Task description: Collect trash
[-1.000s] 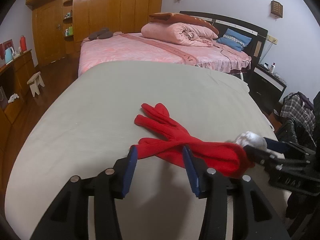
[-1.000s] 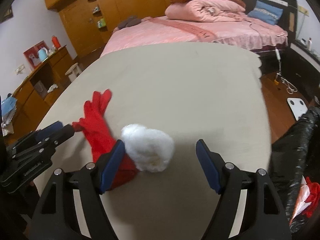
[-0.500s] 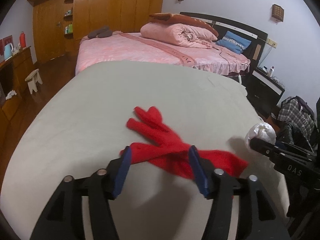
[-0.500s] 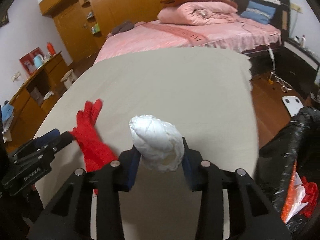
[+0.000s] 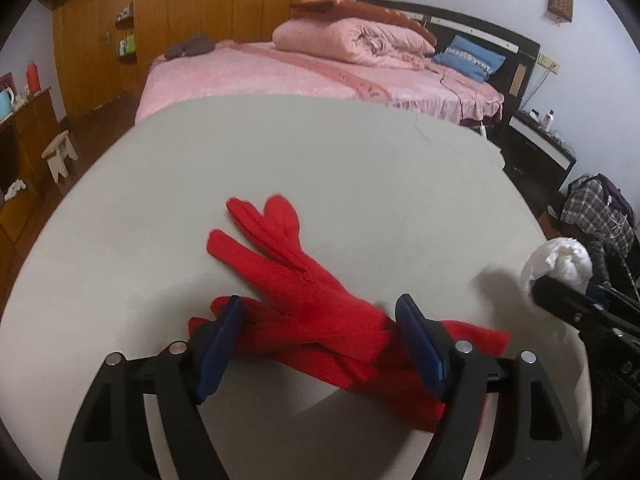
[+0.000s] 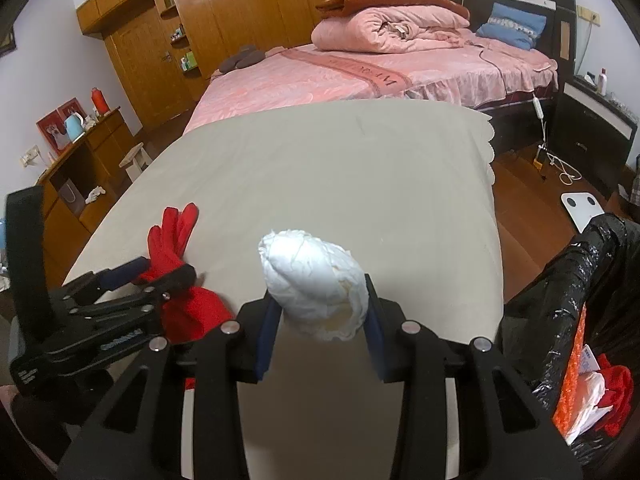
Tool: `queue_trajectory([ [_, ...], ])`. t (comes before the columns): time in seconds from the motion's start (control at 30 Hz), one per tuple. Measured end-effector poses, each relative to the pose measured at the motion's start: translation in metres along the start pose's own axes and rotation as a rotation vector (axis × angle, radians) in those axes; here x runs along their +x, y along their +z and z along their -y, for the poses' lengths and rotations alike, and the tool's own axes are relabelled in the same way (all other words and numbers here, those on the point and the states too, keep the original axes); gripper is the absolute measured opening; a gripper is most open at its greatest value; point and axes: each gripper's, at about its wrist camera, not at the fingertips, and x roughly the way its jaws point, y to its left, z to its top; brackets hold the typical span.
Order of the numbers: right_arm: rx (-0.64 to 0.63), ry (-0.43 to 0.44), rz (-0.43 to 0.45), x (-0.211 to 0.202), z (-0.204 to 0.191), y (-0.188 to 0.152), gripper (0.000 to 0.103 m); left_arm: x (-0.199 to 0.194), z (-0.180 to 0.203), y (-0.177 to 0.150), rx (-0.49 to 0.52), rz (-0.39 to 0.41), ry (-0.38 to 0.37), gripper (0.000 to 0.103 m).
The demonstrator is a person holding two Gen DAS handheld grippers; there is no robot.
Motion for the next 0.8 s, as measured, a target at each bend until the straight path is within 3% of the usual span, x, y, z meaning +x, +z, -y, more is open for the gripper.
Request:
queue_trajectory([
  [0.13,0.002,0.005,-0.005,0.002,-0.001,0.000,0.037,0.001,0.001,-0.003,0.016,-0.013,0.006,0.074],
  [0.2,0.000,0.009,-0.008,0.002,-0.003,-0.001,0.037,0.001,0.003,-0.003,0.028,-0.013,0.008,0.060],
  [0.27,-0.002,0.013,-0.008,0.001,-0.004,-0.001,0.037,0.000,0.003,-0.003,0.030,-0.011,0.008,0.038],
  [0.37,-0.008,0.017,-0.006,-0.003,-0.007,-0.002,0.037,-0.001,0.000,-0.002,0.024,-0.012,-0.013,0.014],
  [0.8,-0.014,0.034,0.047,-0.037,-0.008,0.011,0.037,-0.054,0.013,0.005,0.064,0.096,-0.040,0.011],
])
